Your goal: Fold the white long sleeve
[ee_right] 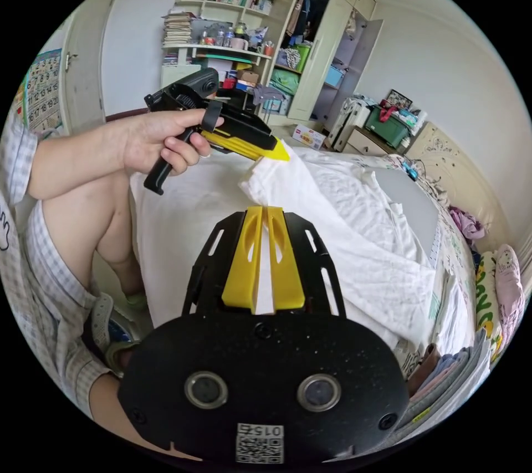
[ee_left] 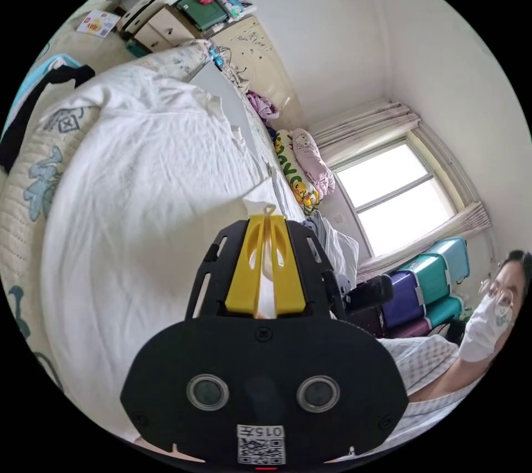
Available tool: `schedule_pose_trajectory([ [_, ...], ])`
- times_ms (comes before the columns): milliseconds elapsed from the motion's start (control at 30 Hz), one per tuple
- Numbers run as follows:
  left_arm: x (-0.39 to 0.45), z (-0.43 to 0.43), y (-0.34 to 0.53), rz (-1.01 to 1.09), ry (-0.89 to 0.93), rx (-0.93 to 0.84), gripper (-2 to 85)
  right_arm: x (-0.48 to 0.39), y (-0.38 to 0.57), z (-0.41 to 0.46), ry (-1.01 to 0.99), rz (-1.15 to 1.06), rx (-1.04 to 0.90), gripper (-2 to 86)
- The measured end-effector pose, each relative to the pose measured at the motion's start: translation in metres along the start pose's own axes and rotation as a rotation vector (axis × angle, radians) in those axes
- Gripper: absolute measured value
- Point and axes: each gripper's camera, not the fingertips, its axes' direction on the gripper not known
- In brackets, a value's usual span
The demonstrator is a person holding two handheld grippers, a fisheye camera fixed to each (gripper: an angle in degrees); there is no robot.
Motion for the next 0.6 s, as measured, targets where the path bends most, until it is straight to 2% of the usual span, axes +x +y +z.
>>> schedule_pose_trajectory([
  [267,0.028,-0.071,0.048,0.104,-0.073,0.045,-0.4,-0.017,-0.006,-0.026,-0.209,-0.075,0.118,-0.4],
  [433,0.065,-0.082,0.079,0.198,-0.213,0.007,-0.4,-0.016,-0.006,-0.032,-0.294,-0.093,0.122,-0.4],
  [600,0.078,-0.103,0.113,0.195,-0.32,0.028,-0.4,-0.007,-0.01,-0.042,-0.39,-0.088,0.161,-0.4],
])
